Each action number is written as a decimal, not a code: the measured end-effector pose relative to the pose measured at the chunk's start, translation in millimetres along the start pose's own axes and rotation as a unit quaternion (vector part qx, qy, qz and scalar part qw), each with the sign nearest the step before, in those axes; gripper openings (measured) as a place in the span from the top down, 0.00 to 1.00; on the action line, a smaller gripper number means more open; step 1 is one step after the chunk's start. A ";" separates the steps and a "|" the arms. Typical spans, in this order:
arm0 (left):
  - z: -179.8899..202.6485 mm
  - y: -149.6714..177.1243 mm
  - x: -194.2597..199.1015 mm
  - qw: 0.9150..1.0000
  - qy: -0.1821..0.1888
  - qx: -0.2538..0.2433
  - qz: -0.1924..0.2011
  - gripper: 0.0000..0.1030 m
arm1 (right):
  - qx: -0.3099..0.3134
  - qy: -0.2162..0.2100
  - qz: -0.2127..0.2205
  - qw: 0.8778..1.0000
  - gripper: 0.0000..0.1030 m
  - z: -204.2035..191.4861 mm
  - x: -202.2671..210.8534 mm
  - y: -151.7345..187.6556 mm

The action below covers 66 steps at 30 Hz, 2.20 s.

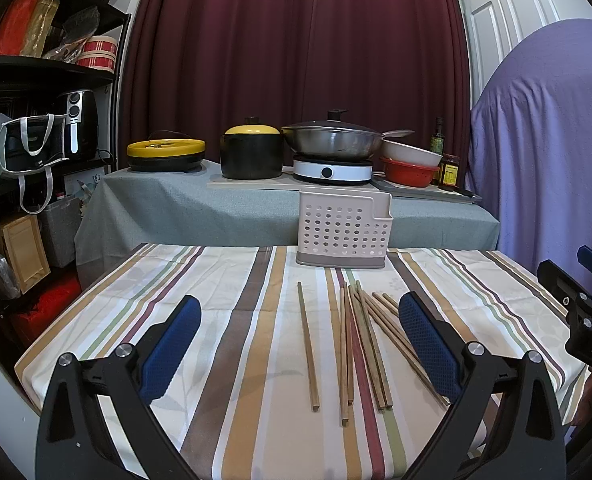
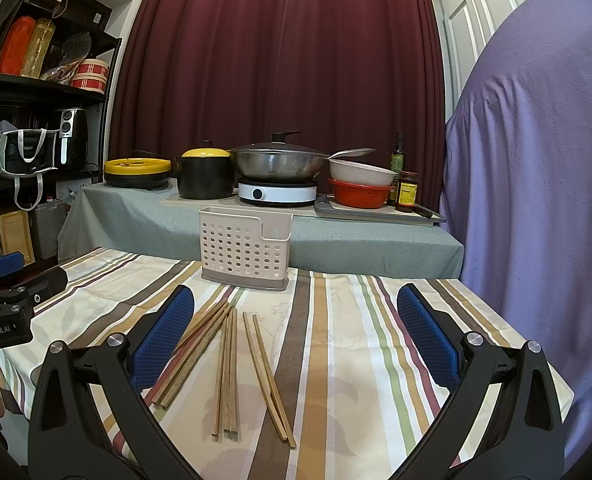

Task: Organize utensils

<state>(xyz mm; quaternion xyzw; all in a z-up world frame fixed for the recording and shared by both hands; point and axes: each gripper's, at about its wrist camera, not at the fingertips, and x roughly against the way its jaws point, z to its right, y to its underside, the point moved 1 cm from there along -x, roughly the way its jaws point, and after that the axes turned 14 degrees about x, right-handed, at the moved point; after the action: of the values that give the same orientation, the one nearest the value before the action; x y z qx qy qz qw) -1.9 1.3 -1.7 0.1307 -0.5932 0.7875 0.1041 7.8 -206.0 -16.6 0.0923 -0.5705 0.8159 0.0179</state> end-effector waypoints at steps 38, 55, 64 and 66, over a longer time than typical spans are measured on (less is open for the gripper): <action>-0.9 0.0 -0.2 1.000 0.002 0.002 -0.001 0.06 | -0.002 0.000 0.001 1.000 0.04 -1.3 -1.4 -3.6; -0.9 39.9 -38.2 0.998 -0.006 -0.019 -0.061 0.07 | 0.011 -0.078 -0.064 0.995 0.36 -20.8 -39.2 43.6; -1.1 57.7 -56.0 0.995 0.000 -0.033 -0.099 0.34 | 0.013 -0.142 -0.121 0.982 0.72 -30.9 -55.0 83.9; -1.6 60.3 -57.9 0.994 -0.001 -0.032 -0.103 0.34 | 0.010 -0.149 -0.130 0.980 0.74 -32.1 -58.0 91.1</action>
<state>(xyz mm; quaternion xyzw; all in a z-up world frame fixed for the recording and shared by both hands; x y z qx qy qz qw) 33.4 -14.2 -75.9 0.1878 -0.6016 0.7533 0.1881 48.3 -203.4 -121.7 0.2868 -0.5419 0.7891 0.0378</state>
